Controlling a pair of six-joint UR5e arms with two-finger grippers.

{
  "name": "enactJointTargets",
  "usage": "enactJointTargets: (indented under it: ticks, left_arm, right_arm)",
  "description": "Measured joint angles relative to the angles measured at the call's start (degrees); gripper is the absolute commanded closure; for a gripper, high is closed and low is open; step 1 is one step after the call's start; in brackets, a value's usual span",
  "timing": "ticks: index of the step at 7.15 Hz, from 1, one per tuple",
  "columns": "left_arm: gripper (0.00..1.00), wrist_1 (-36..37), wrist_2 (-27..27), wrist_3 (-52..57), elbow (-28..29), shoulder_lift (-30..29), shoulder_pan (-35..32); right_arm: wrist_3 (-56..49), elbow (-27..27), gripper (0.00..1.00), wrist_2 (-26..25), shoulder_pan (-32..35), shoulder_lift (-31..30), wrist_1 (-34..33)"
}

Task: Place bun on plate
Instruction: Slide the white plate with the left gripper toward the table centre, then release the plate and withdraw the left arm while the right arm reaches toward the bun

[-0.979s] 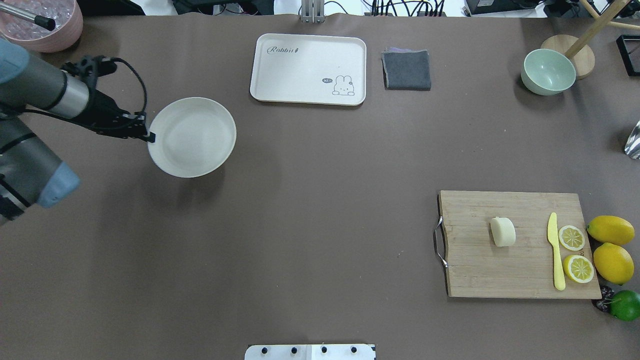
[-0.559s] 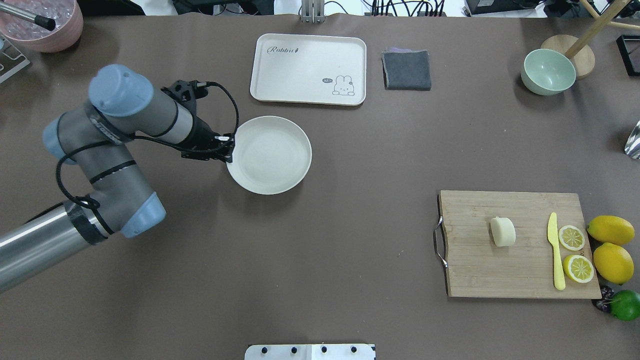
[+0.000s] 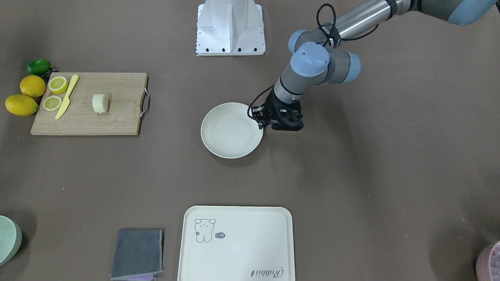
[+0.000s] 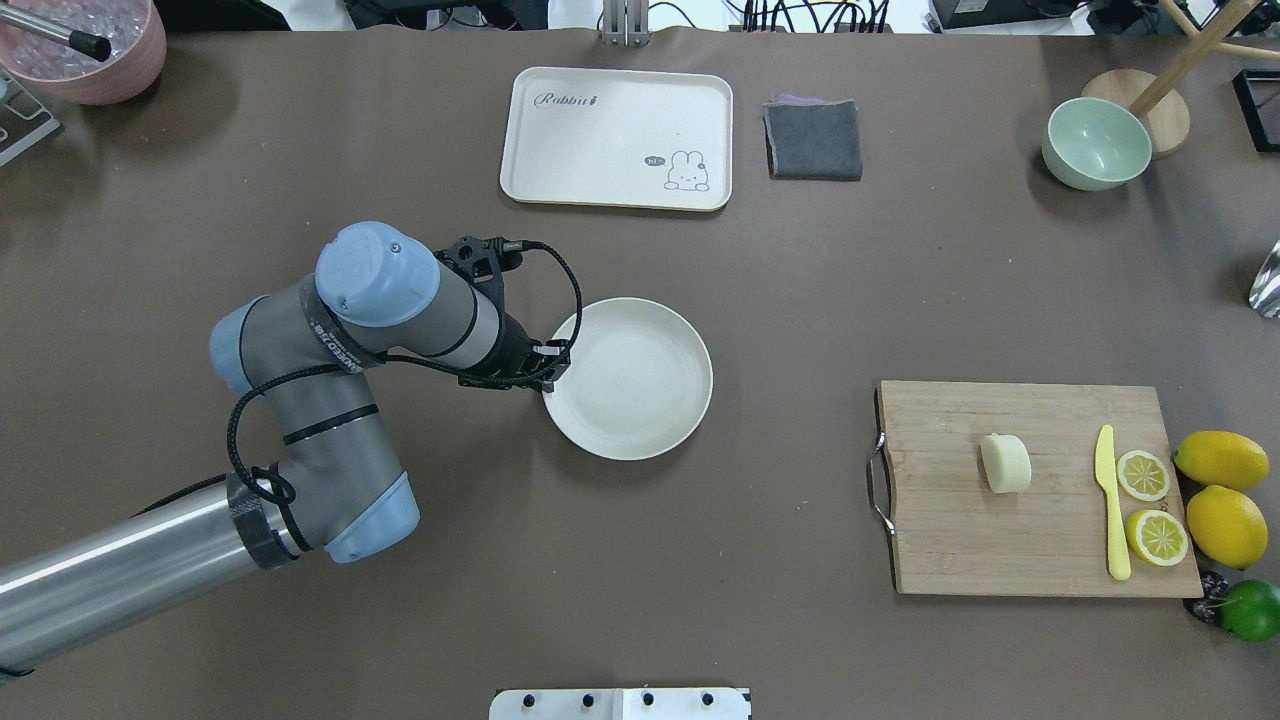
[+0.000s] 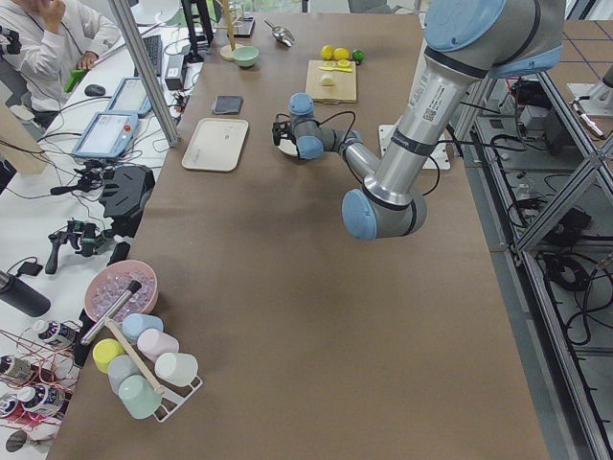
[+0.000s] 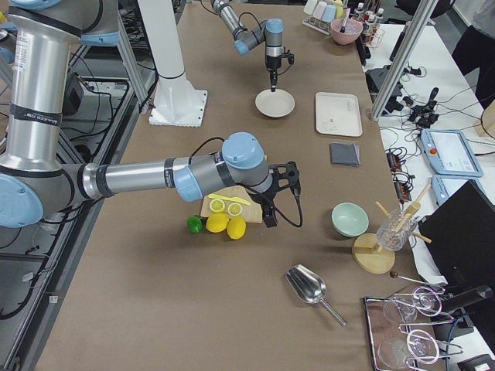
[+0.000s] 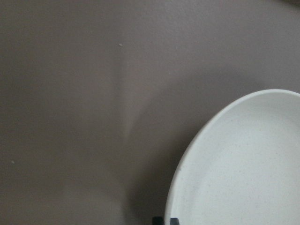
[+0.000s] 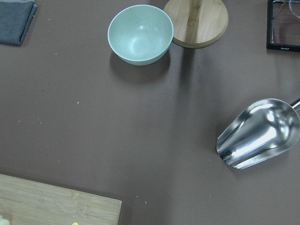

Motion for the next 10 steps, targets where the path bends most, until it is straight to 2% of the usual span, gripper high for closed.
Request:
enactJointTargets:
  ticks: [2, 5, 7, 10]
  left_arm:
    - [0.02, 0.60, 0.39, -0.05, -3.87, 0.98, 0.18]
    - [0.02, 9.12, -2.02, 3.23, -12.25, 5.20, -6.68]
    - [0.02, 15.42, -5.54, 13.30, -16.16, 8.63, -13.26]
    - [0.02, 17.33, -12.79, 32.48, -18.06, 17.46, -24.54]
  right_arm:
    - [2.50, 0.46, 0.00, -0.26, -1.62, 0.17, -0.04]
    - [13.77, 3.69, 0.00, -3.69, -11.40, 0.59, 0.03]
    - [21.85, 6.20, 0.01, -9.51, -20.79, 0.75, 0.21]
    - [30.60, 7.88, 0.03, -15.80, -33.06, 0.80, 0.69]
